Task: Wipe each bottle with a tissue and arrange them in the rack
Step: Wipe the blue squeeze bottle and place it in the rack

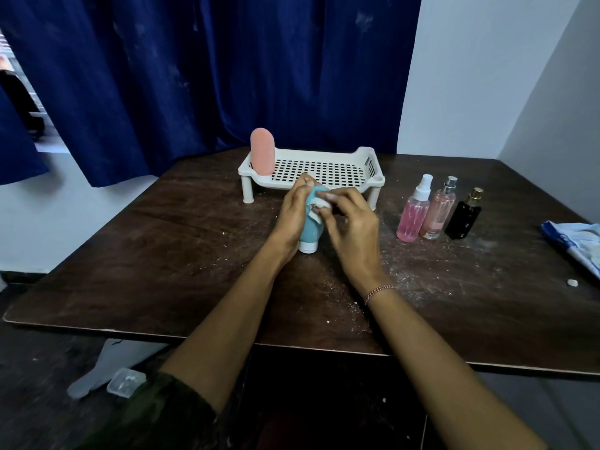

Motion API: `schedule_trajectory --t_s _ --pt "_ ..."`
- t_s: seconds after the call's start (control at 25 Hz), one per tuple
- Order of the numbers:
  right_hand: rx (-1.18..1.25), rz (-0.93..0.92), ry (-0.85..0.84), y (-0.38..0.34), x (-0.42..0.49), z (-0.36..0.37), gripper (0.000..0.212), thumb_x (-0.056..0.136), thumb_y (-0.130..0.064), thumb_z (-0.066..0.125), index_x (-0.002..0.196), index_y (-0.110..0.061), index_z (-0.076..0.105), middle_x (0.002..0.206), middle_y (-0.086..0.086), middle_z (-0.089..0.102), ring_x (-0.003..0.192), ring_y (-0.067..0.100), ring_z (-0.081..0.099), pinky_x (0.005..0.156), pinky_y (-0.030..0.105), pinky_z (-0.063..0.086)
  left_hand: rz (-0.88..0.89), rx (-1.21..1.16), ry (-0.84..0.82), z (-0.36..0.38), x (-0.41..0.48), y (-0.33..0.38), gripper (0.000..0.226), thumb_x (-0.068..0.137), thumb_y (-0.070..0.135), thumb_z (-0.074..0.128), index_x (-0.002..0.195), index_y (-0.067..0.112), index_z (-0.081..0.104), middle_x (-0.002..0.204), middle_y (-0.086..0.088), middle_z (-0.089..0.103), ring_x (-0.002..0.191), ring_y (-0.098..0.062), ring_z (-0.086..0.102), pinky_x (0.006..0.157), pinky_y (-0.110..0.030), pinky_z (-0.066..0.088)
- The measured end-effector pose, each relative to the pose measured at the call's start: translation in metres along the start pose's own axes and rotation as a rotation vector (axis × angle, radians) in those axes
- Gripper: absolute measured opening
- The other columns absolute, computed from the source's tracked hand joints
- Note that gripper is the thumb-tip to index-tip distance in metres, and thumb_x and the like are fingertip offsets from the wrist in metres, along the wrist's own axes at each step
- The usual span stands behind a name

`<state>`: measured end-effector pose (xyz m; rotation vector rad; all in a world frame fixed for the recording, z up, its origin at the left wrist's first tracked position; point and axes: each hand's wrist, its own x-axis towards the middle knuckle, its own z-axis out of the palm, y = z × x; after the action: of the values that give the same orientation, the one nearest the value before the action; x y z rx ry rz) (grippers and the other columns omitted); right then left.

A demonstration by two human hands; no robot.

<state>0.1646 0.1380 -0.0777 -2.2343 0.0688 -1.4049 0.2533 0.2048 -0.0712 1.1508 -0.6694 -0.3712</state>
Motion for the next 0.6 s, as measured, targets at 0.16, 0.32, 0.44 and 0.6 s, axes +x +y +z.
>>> schedule_trajectory --t_s 0.16,0.32,0.44,0.6 --pt "-0.017 -0.019 -0.081 0.000 -0.002 0.002 0.018 0.079 -0.003 0.069 0.097 -0.001 0.069 0.096 0.008 0.064 0.089 0.016 0.061 0.080 0.029 0.054 -0.019 -0.079 0.072 -0.002 0.003 0.001 0.024 0.099 0.017 0.030 0.080 0.019 0.044 0.082 -0.006 0.052 0.069 -0.010 0.052 0.062 -0.023 0.044" --pt "-0.076 -0.019 -0.210 0.002 -0.004 -0.001 0.016 0.074 -0.006 0.074 0.090 -0.007 0.072 0.089 0.002 0.068 0.081 0.015 0.063 0.076 0.031 0.055 -0.059 -0.121 0.136 -0.006 0.010 -0.002 0.029 0.100 0.028 0.030 0.085 0.011 0.048 0.074 -0.008 0.057 0.059 -0.015 0.055 0.057 -0.025 0.048" --pt "-0.068 0.005 -0.272 0.001 -0.004 -0.002 0.016 0.074 -0.009 0.075 0.089 -0.009 0.074 0.087 -0.002 0.068 0.076 0.007 0.060 0.075 0.017 0.049 -0.125 -0.146 0.206 -0.009 0.013 -0.002 0.036 0.099 0.034 0.032 0.093 0.004 0.051 0.065 -0.002 0.062 0.054 -0.012 0.058 0.052 -0.022 0.048" --pt "-0.010 0.033 -0.339 0.002 -0.003 -0.002 0.016 0.074 -0.007 0.075 0.089 -0.012 0.074 0.085 -0.004 0.067 0.072 0.003 0.058 0.073 0.014 0.046 -0.134 -0.134 0.250 -0.013 0.015 -0.004 0.039 0.098 0.038 0.033 0.086 0.008 0.054 0.060 0.003 0.064 0.054 -0.010 0.059 0.053 -0.022 0.048"
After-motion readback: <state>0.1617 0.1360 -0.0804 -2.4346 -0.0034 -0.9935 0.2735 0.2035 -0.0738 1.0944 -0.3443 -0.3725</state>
